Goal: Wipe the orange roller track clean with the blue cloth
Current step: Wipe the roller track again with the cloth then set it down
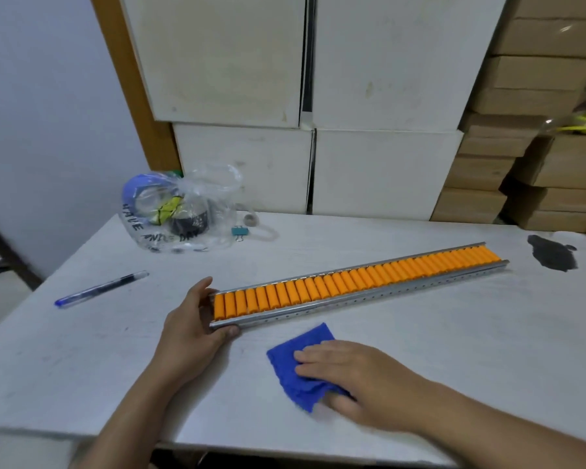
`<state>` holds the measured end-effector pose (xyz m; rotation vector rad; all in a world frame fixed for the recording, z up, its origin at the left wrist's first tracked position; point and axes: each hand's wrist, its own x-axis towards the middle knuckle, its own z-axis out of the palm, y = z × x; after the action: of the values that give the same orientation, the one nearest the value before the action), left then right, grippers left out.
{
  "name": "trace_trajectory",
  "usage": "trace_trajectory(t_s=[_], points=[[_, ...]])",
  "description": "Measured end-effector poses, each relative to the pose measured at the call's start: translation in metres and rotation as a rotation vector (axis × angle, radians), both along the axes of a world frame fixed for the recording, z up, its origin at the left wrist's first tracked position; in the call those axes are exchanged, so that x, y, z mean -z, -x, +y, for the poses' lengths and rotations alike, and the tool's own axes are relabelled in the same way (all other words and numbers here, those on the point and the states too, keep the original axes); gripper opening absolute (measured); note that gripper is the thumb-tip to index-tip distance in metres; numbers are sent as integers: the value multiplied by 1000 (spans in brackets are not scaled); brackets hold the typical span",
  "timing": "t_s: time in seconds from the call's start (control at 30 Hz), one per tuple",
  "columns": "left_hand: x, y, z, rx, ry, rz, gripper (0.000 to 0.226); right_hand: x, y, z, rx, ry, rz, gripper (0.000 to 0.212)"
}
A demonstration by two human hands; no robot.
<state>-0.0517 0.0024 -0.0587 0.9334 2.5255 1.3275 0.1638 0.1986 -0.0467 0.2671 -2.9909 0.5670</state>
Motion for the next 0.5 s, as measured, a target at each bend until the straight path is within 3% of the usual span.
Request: trace_trajectory(t_s=[0.1, 0.17, 0.23, 0.27, 0.33, 0.4, 0.47, 0.5], points=[[-1, 0, 0, -2, 1, 6, 90, 1, 7, -6, 161, 162, -6, 35], [-2, -1, 0, -5, 3, 7, 90, -15, 20, -16, 403, 610, 56, 19], [-2, -1, 0, -9, -8, -3, 92, -31, 42, -22, 670, 1029, 231, 21], [-2, -1, 0, -10, -16, -9, 94, -37, 56, -25, 731, 1136, 320, 23], [1, 0, 0, -14, -26, -24, 99, -45, 84, -43, 685, 1052, 449, 20], [3, 1, 0, -27, -41, -36, 96, -48, 108, -68, 531, 639, 511, 23], [5, 1, 1, -62, -72, -31, 69, -29, 131, -84, 316, 202, 474, 41], [5, 0, 1, -79, -97, -42, 61, -21, 139, -89, 248, 101, 376, 42]])
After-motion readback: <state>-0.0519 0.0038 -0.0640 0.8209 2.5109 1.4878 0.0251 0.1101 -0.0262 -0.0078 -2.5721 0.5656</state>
